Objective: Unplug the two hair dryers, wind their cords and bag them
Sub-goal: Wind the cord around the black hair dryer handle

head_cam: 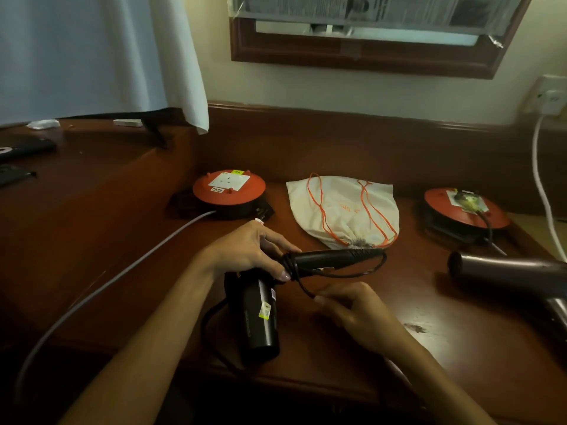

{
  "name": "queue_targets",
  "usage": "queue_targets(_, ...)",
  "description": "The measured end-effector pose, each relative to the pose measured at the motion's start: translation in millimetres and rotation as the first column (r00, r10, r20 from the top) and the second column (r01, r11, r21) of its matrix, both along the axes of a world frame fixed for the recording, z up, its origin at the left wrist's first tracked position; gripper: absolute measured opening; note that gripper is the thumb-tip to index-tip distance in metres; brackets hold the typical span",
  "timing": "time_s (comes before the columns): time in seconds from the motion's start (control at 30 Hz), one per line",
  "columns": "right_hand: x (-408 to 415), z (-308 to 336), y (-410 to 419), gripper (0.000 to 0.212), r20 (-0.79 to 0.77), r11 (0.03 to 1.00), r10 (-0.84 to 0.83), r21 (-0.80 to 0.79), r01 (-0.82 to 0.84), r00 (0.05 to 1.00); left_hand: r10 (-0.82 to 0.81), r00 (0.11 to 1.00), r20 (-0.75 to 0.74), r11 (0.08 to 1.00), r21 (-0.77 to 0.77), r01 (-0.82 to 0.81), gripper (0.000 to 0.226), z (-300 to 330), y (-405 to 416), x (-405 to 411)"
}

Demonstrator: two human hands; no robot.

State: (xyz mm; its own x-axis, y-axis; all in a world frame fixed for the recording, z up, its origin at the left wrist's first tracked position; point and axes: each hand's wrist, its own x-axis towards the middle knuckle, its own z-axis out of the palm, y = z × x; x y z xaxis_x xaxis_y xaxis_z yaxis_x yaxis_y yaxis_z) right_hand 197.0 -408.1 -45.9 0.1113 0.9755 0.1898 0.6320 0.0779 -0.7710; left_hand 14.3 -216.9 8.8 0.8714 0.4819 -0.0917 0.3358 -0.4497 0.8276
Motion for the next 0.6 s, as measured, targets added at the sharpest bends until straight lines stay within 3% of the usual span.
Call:
queue_targets(0.1,-0.2,-3.9,4.9,0.032,0.083,0.999,-0.045,-0.005,0.046,0.995,-0.001,0.999,0.045,0.998,-0.057,0.004,0.047,-1.0,-5.6,-3.9)
queue_targets(0.23,22.5,-13.3,21.3,0.062,0.245,0.992,-0.123,-0.007,0.129,0.962,-0.015,0.997,0.08,0.993,-0.119,0.024,0.048,-2.5,-7.7,-11.3)
queue_targets(0.27,29.9,-15.0,26.3,0.053,0.274,0.991,-0.127,-0.013,0.136,0.953,-0.029,0.997,0.069,0.992,-0.123,0.037,0.049,-1.6,-8.5,-11.4)
queue_targets(0.33,40.7,-11.3,38.2,0.02,0.301,0.982,-0.019,-0.172,0.074,0.953,-0.124,0.992,-0.01,0.989,-0.088,0.122,0.05,3.5,-13.5,-8.0)
queue_targets(0.37,43.9,-1.6,42.8,0.016,0.284,0.97,0.051,-0.243,0.02,0.958,-0.171,0.983,-0.062,0.984,-0.065,0.167,0.051,6.0,-17.3,-4.8)
queue_targets(0.4,48.2,9.4,45.5,0.029,0.25,0.959,0.083,-0.284,-0.009,0.965,-0.205,0.973,-0.107,0.978,-0.045,0.202,0.05,8.1,-21.8,-1.5)
queue_targets(0.47,52.5,30.4,43.9,0.043,0.067,0.937,0.063,-0.348,-0.035,0.996,-0.237,0.957,-0.166,0.971,-0.023,0.237,0.05,9.3,-29.0,3.9)
queue_targets(0.6,58.0,53.2,38.3,0.045,-0.201,0.864,0.106,-0.466,-0.19,0.974,-0.231,0.925,-0.303,0.958,0.095,0.27,0.068,8.3,-39.7,18.0)
